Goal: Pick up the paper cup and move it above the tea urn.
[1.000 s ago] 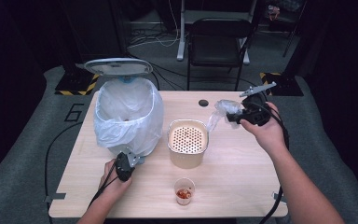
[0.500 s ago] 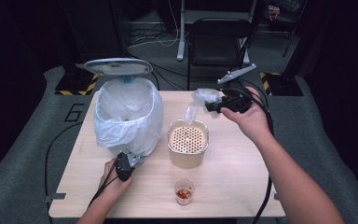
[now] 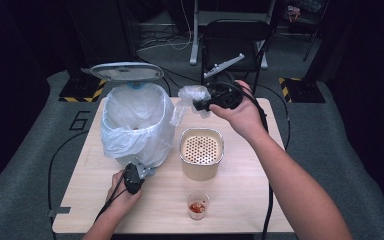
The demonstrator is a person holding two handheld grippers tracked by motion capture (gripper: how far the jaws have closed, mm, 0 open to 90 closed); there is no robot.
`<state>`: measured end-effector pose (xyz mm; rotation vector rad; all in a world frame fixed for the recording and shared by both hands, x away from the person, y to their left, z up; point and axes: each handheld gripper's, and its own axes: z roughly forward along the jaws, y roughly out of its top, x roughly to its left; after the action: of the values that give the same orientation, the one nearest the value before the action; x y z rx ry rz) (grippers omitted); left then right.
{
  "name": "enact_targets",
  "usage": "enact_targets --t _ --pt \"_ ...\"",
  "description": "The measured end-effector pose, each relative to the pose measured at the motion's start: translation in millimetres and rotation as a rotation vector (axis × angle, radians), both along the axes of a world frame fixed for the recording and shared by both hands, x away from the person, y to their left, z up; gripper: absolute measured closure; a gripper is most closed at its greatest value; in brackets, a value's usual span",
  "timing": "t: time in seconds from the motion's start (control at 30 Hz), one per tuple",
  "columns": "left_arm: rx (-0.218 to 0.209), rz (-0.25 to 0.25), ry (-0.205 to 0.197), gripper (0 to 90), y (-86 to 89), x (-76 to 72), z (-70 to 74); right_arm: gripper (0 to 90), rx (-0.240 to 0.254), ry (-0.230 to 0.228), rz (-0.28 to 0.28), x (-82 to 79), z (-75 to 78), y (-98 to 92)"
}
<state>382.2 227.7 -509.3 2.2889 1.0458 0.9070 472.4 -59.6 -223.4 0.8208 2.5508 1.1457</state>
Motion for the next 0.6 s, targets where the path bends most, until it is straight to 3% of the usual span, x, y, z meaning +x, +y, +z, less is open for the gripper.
enact_targets --t 0.33,0.43,0.6 --pt "0.002 0.005 -0.005 90.0 -0.2 0.3 -0.3 71.9 0.0 -0.004 0.04 1.5 6.9 24.9" --pt "-0.004 0.001 0.019 90.0 -0.5 0.1 0.6 71.9 -0.006 -0.007 0.054 2.3 6.9 34.5" --pt "-0.008 -0.002 0.012 90.0 -0.7 1.1 0.4 71.7 0.001 -0.011 0.076 6.0 4.0 59.5"
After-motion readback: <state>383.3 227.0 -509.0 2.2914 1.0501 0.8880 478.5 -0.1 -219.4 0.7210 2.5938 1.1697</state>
